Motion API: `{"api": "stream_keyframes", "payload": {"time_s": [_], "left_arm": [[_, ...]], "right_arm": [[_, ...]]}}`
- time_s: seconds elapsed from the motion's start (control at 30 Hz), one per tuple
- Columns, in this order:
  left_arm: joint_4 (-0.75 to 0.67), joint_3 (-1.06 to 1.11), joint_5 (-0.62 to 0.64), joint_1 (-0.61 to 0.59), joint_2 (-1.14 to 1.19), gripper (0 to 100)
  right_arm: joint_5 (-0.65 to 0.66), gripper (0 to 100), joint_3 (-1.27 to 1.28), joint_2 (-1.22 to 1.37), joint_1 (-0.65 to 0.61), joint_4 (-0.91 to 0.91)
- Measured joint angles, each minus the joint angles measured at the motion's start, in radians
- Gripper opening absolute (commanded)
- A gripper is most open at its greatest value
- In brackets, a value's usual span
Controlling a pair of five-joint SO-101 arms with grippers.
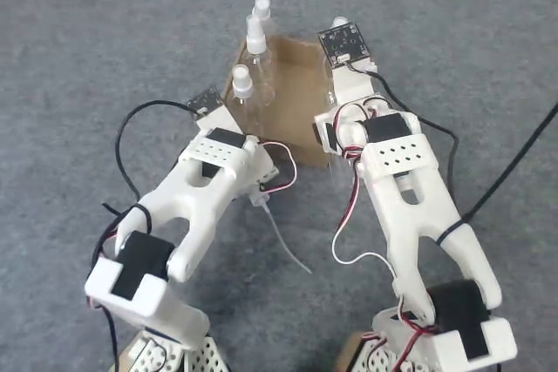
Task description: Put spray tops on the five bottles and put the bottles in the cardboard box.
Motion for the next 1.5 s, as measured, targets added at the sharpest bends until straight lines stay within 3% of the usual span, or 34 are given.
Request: {"api": "stream_keyframes", "payload": {"time_s": [0.43,1.03,1.5], "left_arm": [[0.011,0.101,0.0,-0.051,-0.222,1],[0.017,0.106,-0.028,-0.061,-0.252,1],[-0.031,0.288,-0.054,-0.117,-0.565,1]], "right_arm": [[0.0,1.3,0.0,0.0,0.0,0.0],[0.0,1.3,0.0,0.0,0.0,0.0],[0.0,1.2,0.0,0.0,0.0,0.0]]}}
